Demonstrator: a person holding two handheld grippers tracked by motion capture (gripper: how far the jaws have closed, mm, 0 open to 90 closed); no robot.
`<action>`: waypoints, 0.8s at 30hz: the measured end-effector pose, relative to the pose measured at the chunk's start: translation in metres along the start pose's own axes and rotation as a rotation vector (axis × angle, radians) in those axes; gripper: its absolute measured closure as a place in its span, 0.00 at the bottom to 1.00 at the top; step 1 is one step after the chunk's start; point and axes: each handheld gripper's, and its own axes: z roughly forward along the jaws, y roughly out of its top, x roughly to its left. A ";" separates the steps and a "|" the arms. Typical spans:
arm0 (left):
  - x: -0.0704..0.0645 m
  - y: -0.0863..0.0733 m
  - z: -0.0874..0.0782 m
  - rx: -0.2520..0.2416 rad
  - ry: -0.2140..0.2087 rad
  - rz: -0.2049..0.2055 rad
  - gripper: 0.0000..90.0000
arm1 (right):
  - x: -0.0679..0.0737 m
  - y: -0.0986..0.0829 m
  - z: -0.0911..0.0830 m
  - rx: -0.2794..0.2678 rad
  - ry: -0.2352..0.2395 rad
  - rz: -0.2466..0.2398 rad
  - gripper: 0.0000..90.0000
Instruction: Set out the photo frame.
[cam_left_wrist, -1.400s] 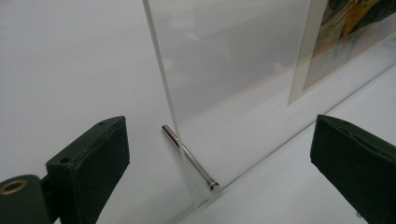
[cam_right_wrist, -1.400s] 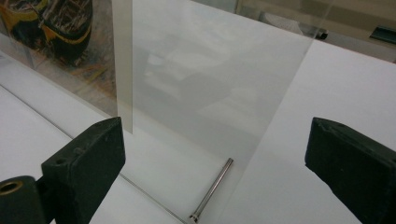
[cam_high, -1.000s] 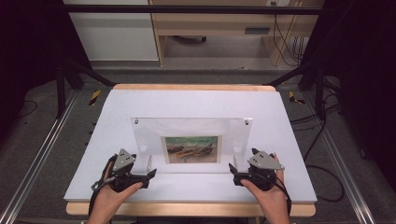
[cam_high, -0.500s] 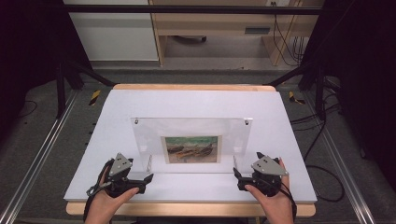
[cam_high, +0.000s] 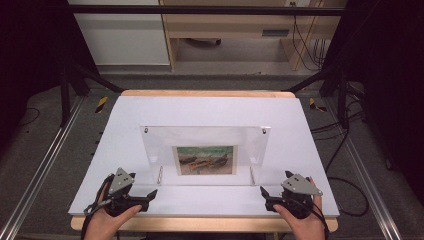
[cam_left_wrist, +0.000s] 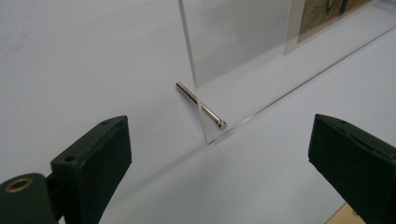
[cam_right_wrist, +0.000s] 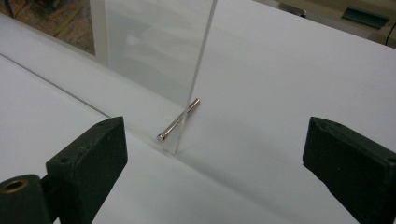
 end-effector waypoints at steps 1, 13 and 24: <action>0.001 -0.001 -0.001 -0.002 0.002 -0.007 0.06 | -0.002 -0.002 -0.001 0.004 -0.004 0.002 0.07; 0.020 -0.010 -0.013 0.012 0.071 -0.020 0.07 | -0.019 -0.020 -0.017 0.034 -0.051 0.049 0.07; 0.045 -0.008 -0.001 0.096 0.127 -0.020 0.07 | -0.043 -0.022 -0.003 0.086 -0.096 0.111 0.08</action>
